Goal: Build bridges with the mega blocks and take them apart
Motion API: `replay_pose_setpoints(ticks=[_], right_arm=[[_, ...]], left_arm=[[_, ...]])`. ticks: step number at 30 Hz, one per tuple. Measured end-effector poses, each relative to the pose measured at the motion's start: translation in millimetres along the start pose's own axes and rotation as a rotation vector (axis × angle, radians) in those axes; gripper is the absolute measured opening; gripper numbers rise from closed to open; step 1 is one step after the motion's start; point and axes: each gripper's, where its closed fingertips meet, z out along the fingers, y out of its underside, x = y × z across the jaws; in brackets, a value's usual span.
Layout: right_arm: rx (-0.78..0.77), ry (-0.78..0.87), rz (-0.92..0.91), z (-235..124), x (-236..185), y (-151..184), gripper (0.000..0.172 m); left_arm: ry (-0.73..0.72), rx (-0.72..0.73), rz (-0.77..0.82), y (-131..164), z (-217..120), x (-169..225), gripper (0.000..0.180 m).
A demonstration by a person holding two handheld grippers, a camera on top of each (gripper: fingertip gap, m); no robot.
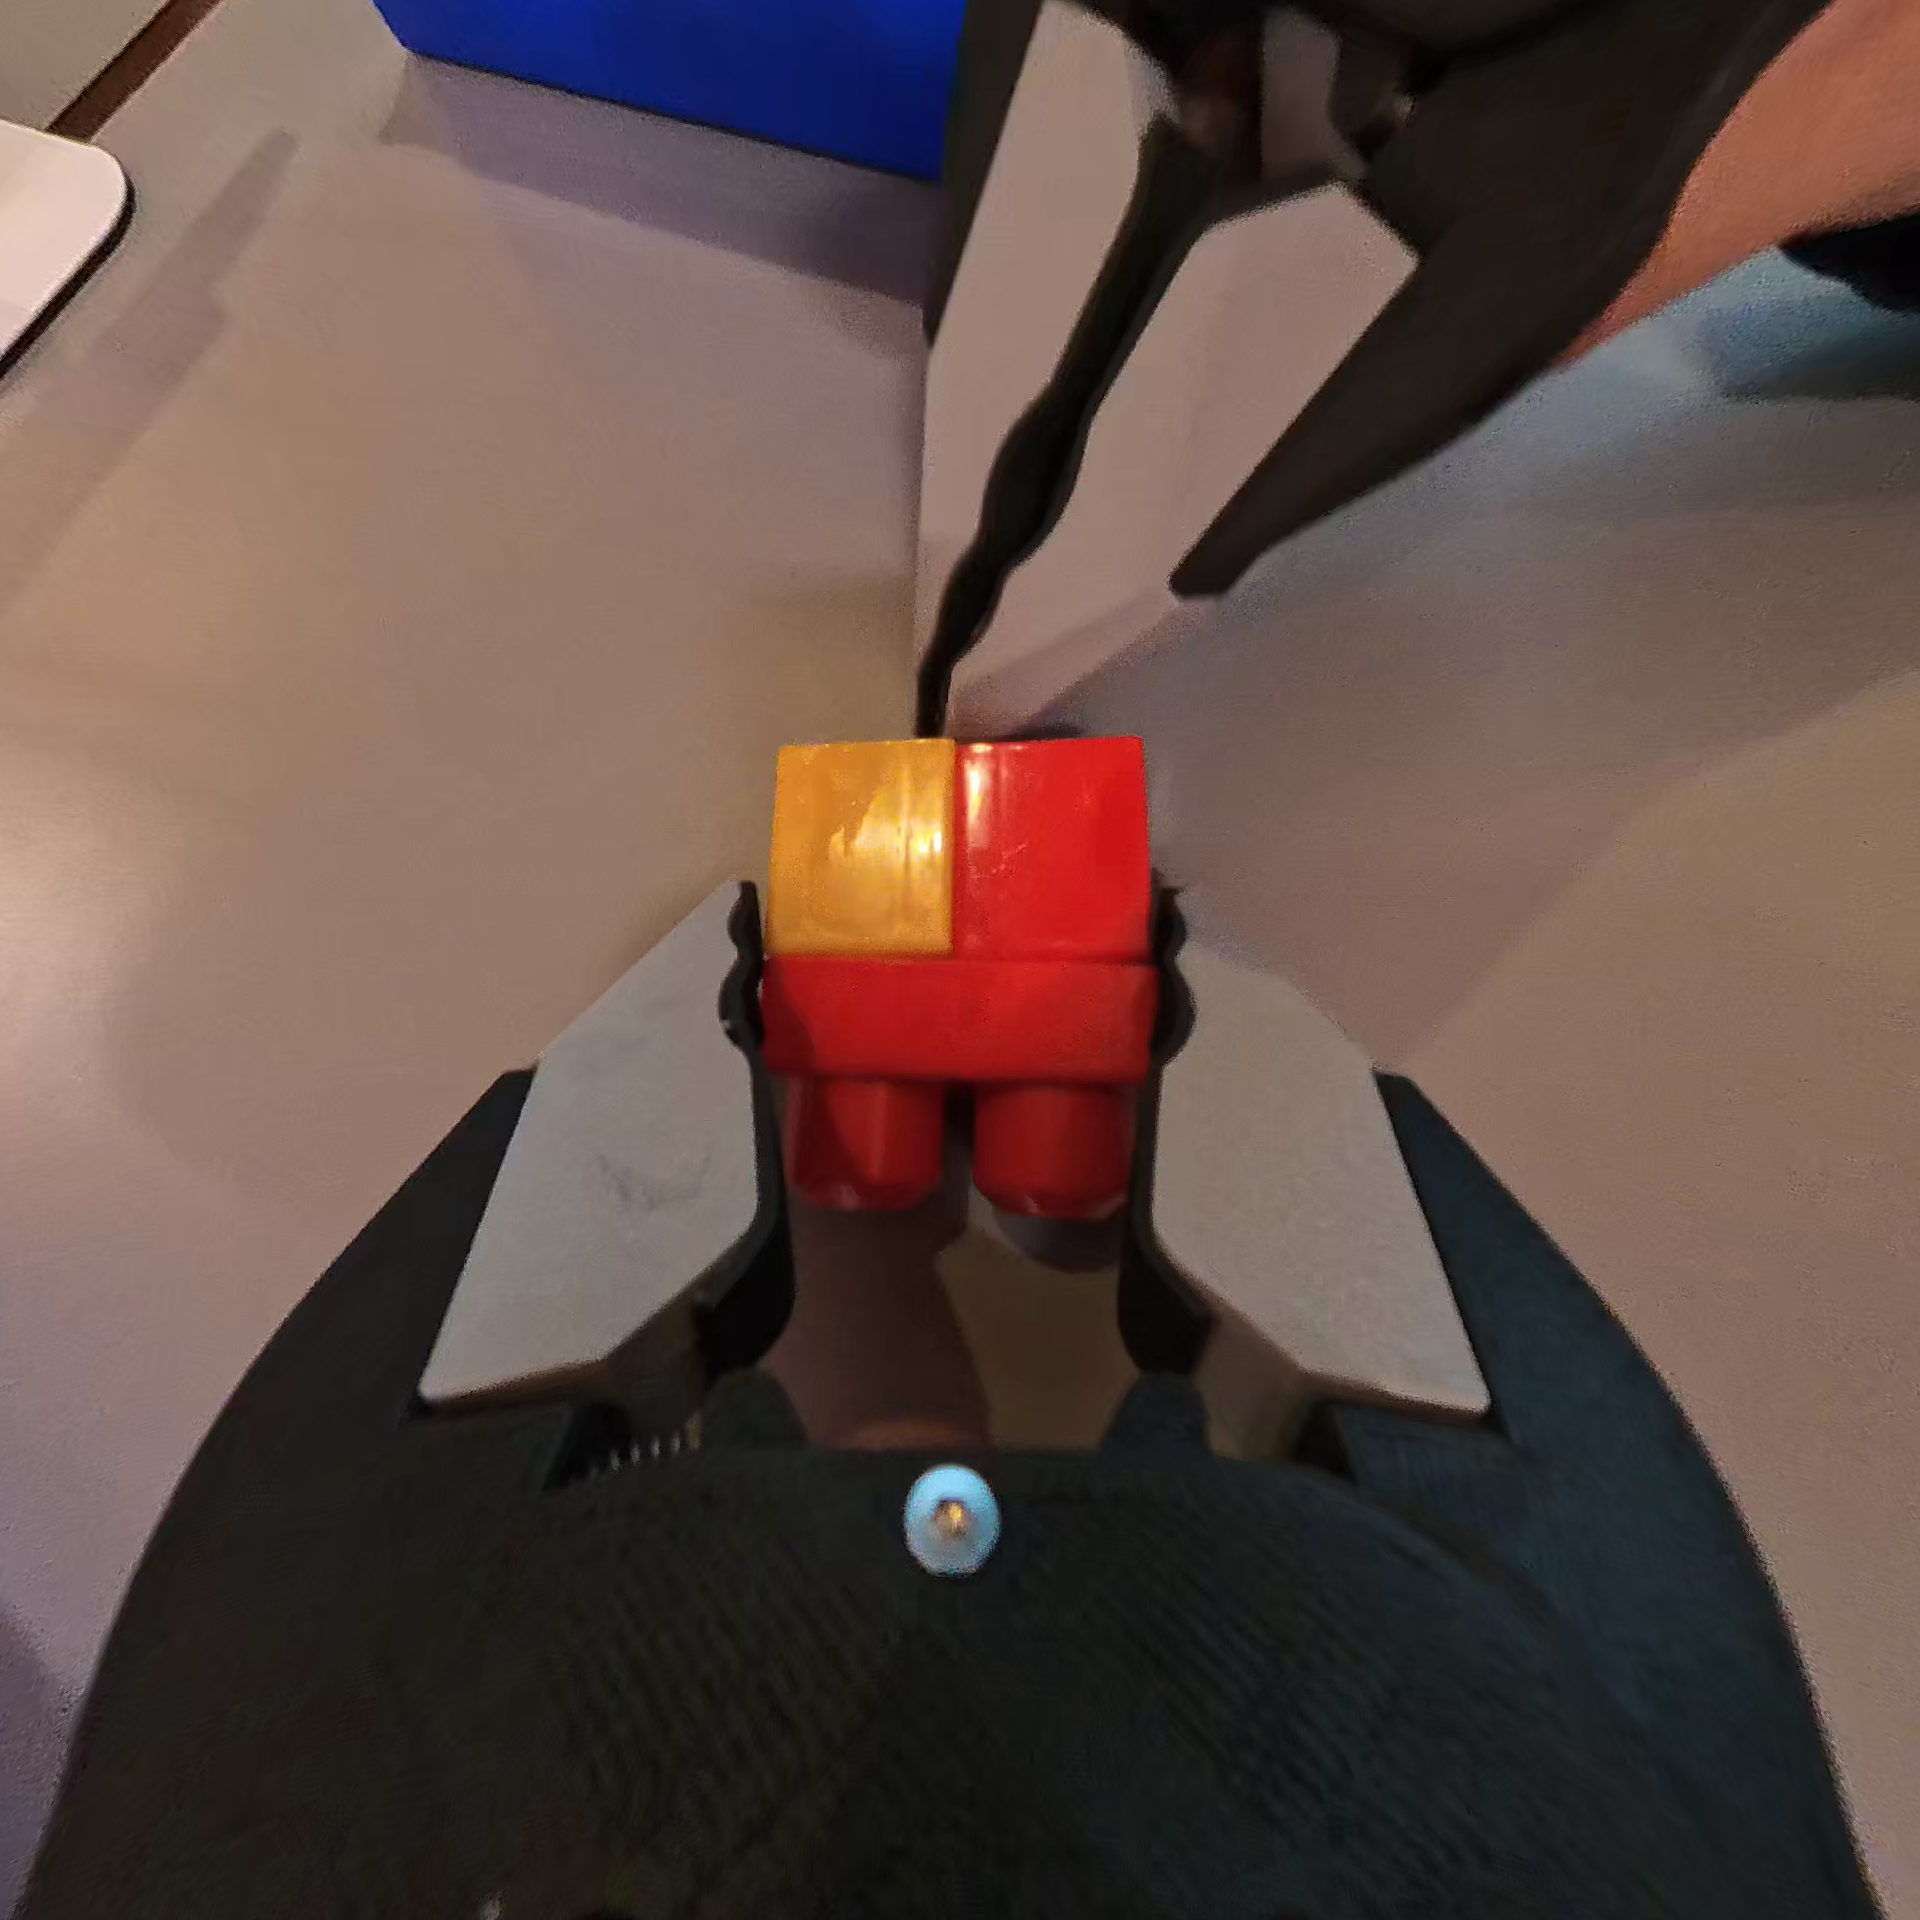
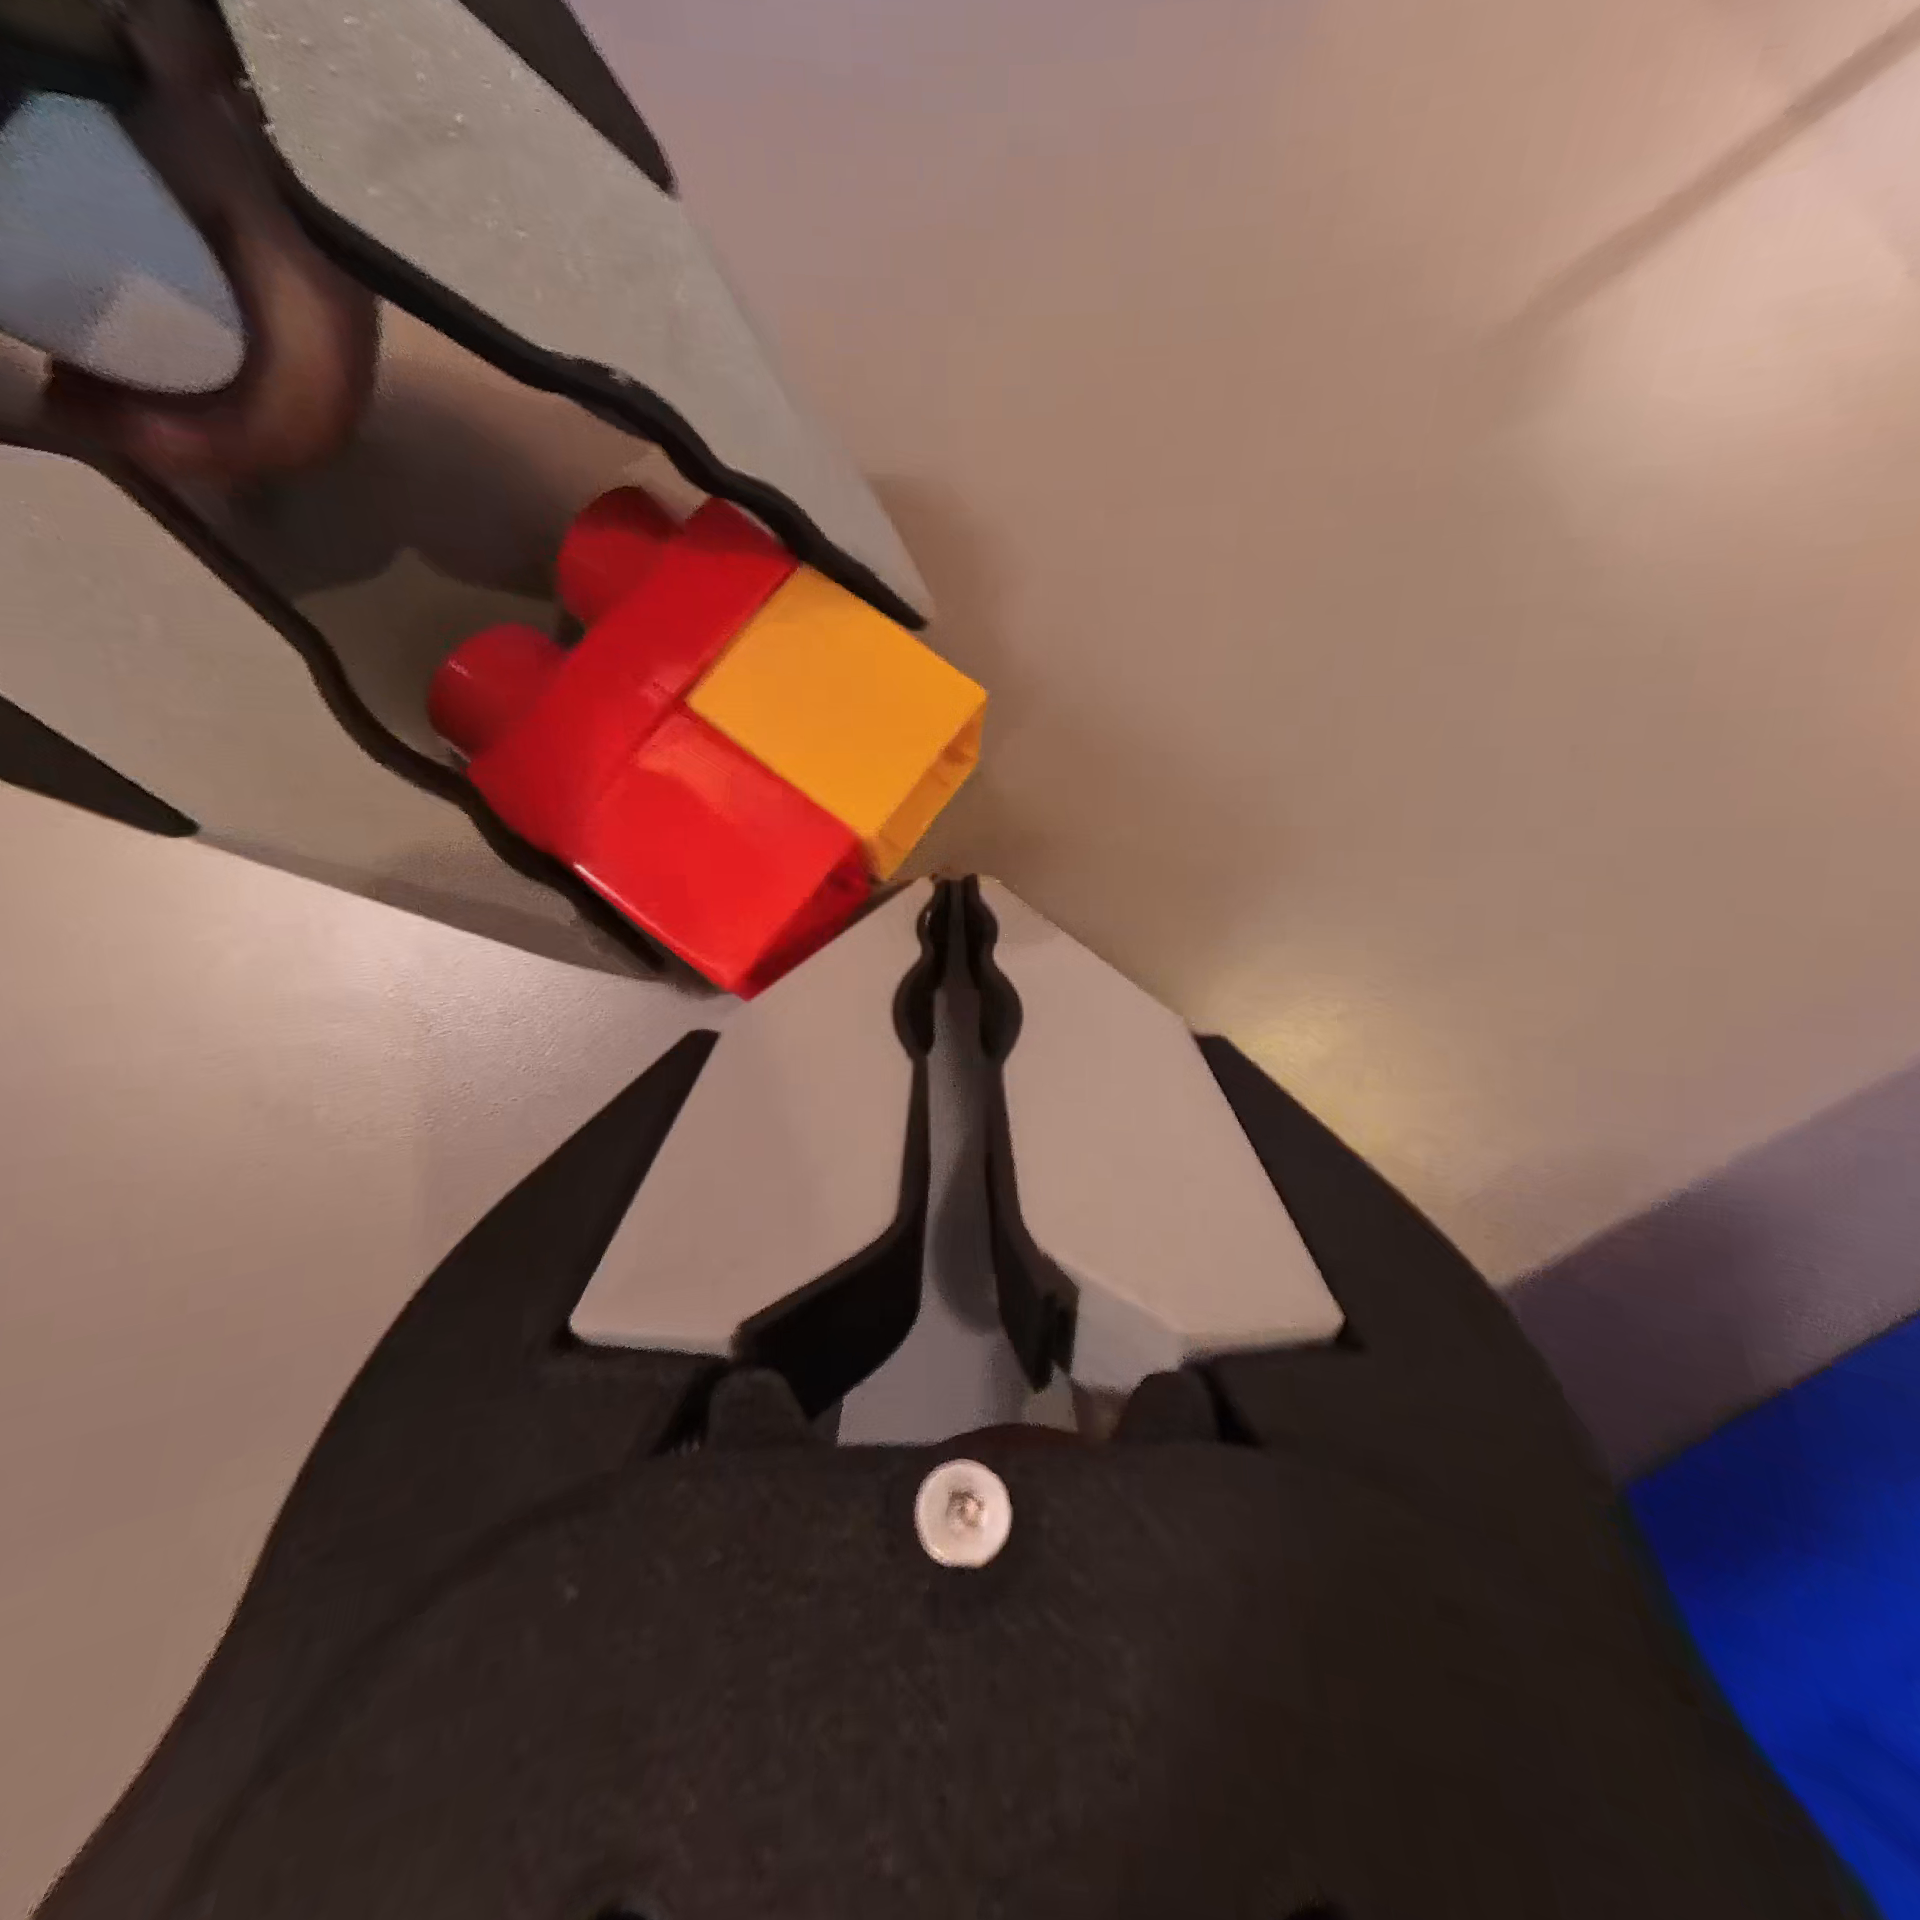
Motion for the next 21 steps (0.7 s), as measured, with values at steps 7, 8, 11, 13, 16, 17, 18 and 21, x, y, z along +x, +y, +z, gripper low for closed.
replay_pose_setpoints(ticks=[7, 8, 11, 13, 16, 17, 18, 21], right_arm=[[0.272, -0.105, -0.045, -32.7, -21.3, -46.2, 0.000], [0.273, -0.130, -0.051, -30.0, -27.6, -48.3, 0.000], [0.227, -0.128, -0.087, -12.7, -35.7, -46.5, 0.000], [0.206, -0.126, -0.096, -4.0, -38.9, -43.4, 0.000], [0.204, -0.140, -0.085, -4.6, -40.9, -42.4, 0.000], [0.205, -0.137, -0.087, -4.5, -40.9, -42.3, 0.000], [0.204, -0.133, -0.089, -4.5, -40.8, -42.4, 0.000], [0.193, -0.116, -0.094, -4.8, -38.3, -41.2, 0.000]], left_arm=[[-0.007, 0.011, -0.023, 17.4, -21.0, -8.6, 0.074], [0.010, 0.022, -0.029, 17.5, -22.5, -7.0, 0.074], [0.040, 0.033, -0.028, 18.1, -23.8, -3.9, 0.074], [0.031, 0.004, -0.022, 23.3, -26.2, -5.4, 0.074], [0.011, -0.055, -0.002, 40.0, -33.4, -7.6, 0.076], [0.013, -0.049, -0.006, 42.2, -36.9, -7.0, 0.074], [0.012, -0.053, -0.011, 45.6, -39.9, -7.4, 0.074], [-0.021, -0.065, -0.009, 53.0, -49.1, -13.7, 0.074]])
